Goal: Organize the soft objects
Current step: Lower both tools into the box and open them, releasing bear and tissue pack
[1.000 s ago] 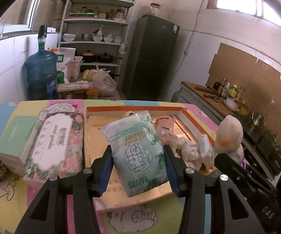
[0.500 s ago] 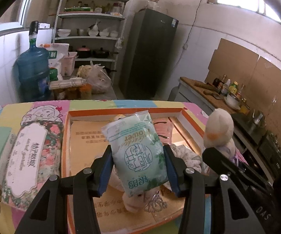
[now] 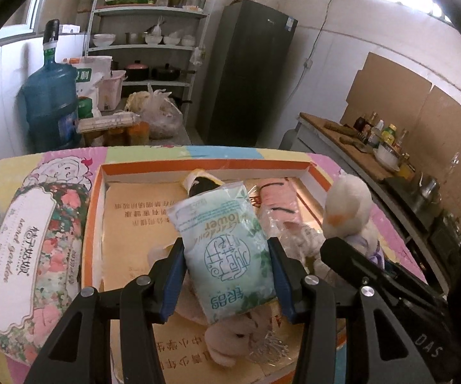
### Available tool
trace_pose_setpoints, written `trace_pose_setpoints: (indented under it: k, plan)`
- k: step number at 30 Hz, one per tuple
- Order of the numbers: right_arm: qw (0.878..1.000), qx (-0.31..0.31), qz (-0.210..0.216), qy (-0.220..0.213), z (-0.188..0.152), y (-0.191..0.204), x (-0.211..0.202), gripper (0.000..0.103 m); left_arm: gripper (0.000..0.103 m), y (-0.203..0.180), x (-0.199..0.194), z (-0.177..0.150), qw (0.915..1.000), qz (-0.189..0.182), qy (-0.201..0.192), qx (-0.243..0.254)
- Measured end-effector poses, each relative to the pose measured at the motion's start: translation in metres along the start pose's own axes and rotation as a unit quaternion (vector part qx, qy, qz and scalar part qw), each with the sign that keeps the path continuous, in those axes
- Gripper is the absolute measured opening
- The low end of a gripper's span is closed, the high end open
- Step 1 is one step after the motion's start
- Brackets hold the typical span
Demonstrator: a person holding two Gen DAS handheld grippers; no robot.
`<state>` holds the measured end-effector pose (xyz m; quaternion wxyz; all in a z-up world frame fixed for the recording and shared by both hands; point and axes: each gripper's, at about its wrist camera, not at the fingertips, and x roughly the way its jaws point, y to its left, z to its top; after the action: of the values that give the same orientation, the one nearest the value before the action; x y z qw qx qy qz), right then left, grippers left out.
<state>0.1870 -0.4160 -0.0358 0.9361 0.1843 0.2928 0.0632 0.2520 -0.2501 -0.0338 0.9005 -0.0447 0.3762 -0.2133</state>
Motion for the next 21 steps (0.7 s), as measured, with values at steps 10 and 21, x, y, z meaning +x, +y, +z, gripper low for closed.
trace_pose_setpoints:
  k: [10, 21]
  plan:
    - [1.0, 0.013, 0.006, 0.009, -0.004, -0.006, 0.003, 0.056, 0.054, 0.003, 0.006, 0.0, 0.9999, -0.005, 0.001, -0.01]
    - [0.999, 0.034, 0.042, -0.002, -0.004, -0.011, 0.001, 0.071, 0.074, 0.004, 0.001, 0.001, 0.9999, 0.008, -0.001, -0.011]
